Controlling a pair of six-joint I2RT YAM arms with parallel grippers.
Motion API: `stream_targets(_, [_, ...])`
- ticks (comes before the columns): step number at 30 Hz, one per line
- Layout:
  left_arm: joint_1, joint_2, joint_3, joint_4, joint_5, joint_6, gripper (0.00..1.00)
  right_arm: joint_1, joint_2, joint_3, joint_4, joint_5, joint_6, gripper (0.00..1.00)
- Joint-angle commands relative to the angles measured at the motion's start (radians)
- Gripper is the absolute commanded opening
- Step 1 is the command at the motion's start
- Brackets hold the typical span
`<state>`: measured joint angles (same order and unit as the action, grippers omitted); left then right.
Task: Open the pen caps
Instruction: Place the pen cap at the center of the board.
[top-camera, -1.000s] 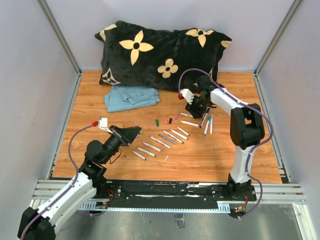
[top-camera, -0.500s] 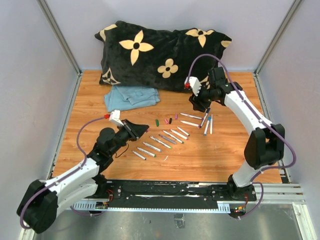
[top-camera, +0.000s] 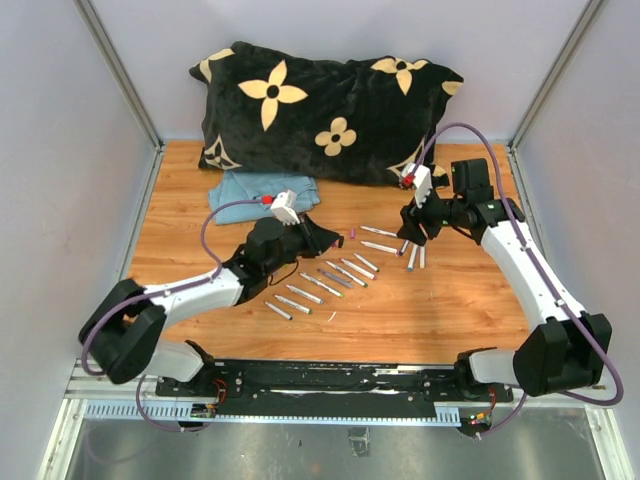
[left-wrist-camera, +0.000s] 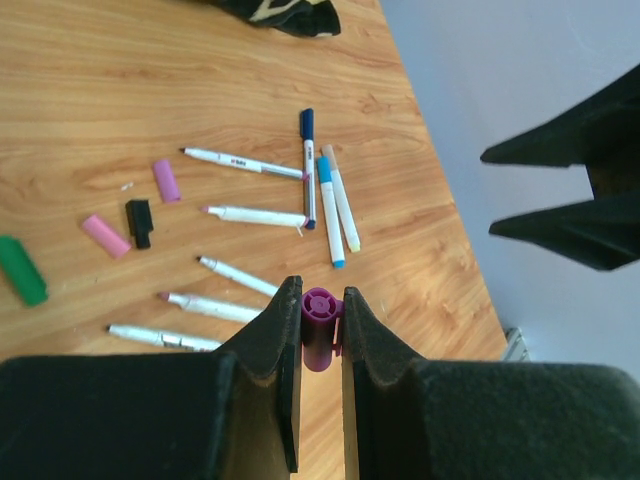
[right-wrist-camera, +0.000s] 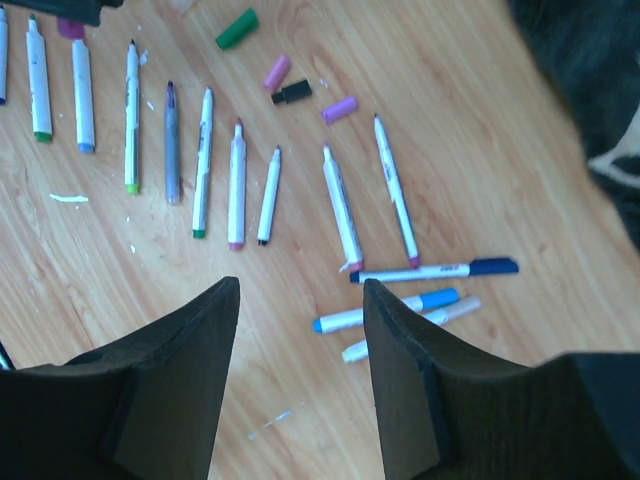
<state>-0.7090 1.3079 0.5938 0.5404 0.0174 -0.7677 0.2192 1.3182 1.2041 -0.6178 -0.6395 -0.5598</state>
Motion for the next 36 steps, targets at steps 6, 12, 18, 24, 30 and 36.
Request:
stream_targets(6, [-0.023, 0.330, 0.349, -0.164, -0.072, 0.092, 0.00, -0.168, -0.029, -0.068, 0.058, -0.105, 0.087, 0.54])
stream_targets(12, [-0.024, 0.608, 0.756, -0.531, -0.184, 0.127, 0.00, -0.187, -0.036, -0.080, 0.076, -0.082, 0.097, 0.54])
stream_targets(18, [-0.024, 0.797, 1.009, -0.694, -0.284, 0.217, 0.00, -0.193, -0.035, -0.079, 0.077, -0.077, 0.098, 0.54])
stream_targets(24, [-0.006, 0.940, 1.202, -0.802, -0.297, 0.275, 0.00, -0.200, -0.032, -0.081, 0.078, -0.073, 0.100, 0.54])
stream_targets(30, [0.016, 1.003, 1.252, -0.816, -0.227, 0.274, 0.03, -0.204, -0.026, -0.081, 0.078, -0.077, 0.100, 0.54])
stream_targets(36, [0.021, 1.020, 1.265, -0.815, -0.209, 0.278, 0.12, -0.204, -0.014, -0.082, 0.078, -0.082, 0.103, 0.54])
